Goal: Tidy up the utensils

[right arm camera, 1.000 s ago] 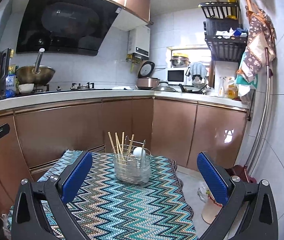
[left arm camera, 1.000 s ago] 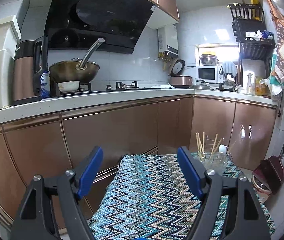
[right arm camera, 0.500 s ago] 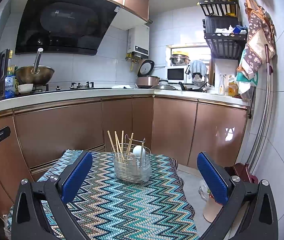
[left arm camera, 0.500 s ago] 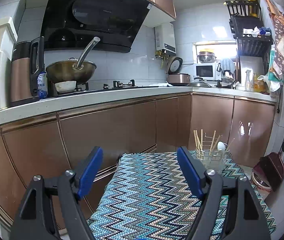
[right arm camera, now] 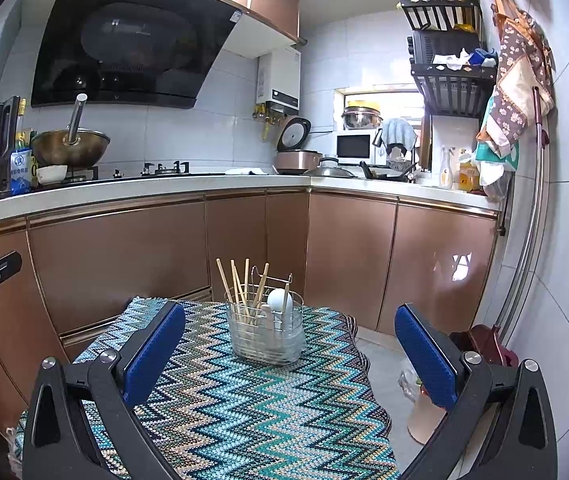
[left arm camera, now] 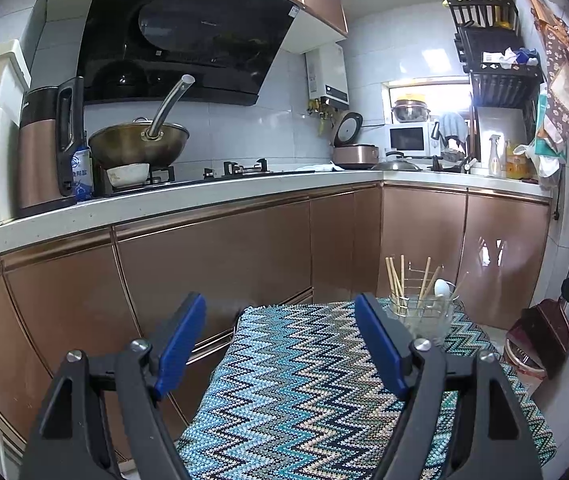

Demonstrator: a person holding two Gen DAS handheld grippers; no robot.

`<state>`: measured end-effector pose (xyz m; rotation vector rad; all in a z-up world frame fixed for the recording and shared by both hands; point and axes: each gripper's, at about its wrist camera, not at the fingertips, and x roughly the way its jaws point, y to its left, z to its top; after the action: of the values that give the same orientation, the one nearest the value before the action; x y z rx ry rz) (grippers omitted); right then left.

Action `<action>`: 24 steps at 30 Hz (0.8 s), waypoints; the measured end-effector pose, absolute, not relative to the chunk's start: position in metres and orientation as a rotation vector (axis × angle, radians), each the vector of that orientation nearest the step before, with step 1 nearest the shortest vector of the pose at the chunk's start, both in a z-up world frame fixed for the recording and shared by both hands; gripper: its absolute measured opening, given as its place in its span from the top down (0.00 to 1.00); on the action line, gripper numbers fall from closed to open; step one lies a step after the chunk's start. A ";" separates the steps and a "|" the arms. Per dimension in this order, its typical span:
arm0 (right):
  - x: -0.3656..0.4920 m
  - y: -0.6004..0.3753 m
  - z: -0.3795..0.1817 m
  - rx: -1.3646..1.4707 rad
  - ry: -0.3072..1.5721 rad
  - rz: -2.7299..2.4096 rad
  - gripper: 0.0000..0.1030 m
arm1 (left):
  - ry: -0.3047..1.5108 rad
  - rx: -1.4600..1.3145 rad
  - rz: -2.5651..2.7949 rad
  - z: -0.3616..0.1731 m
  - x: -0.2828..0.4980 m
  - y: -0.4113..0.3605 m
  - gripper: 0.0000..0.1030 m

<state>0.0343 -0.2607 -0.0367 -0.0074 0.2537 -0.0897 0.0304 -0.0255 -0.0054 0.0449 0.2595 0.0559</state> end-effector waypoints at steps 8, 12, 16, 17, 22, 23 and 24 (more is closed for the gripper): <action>0.036 -0.262 -0.038 -0.006 0.254 -0.091 0.00 | 0.263 0.056 0.066 -0.008 0.035 -0.023 0.27; 0.036 -0.262 -0.038 -0.006 0.255 -0.091 0.00 | 0.264 0.059 0.072 -0.010 0.036 -0.021 0.27; 0.036 -0.262 -0.038 -0.007 0.256 -0.090 0.00 | 0.264 0.064 0.072 -0.010 0.035 -0.020 0.27; 0.036 -0.263 -0.038 -0.008 0.256 -0.090 0.00 | 0.264 0.065 0.072 -0.010 0.035 -0.020 0.27; 0.036 -0.263 -0.038 -0.009 0.255 -0.090 0.00 | 0.264 0.066 0.072 -0.011 0.035 -0.020 0.27; 0.036 -0.263 -0.038 -0.009 0.255 -0.090 0.00 | 0.264 0.066 0.071 -0.011 0.035 -0.020 0.27; 0.036 -0.264 -0.039 -0.008 0.254 -0.091 0.00 | 0.264 0.066 0.071 -0.011 0.035 -0.020 0.27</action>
<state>0.0362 -0.2638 -0.0385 -0.0082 0.2544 -0.0906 0.0349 -0.0204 -0.0112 0.0655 0.2639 0.0711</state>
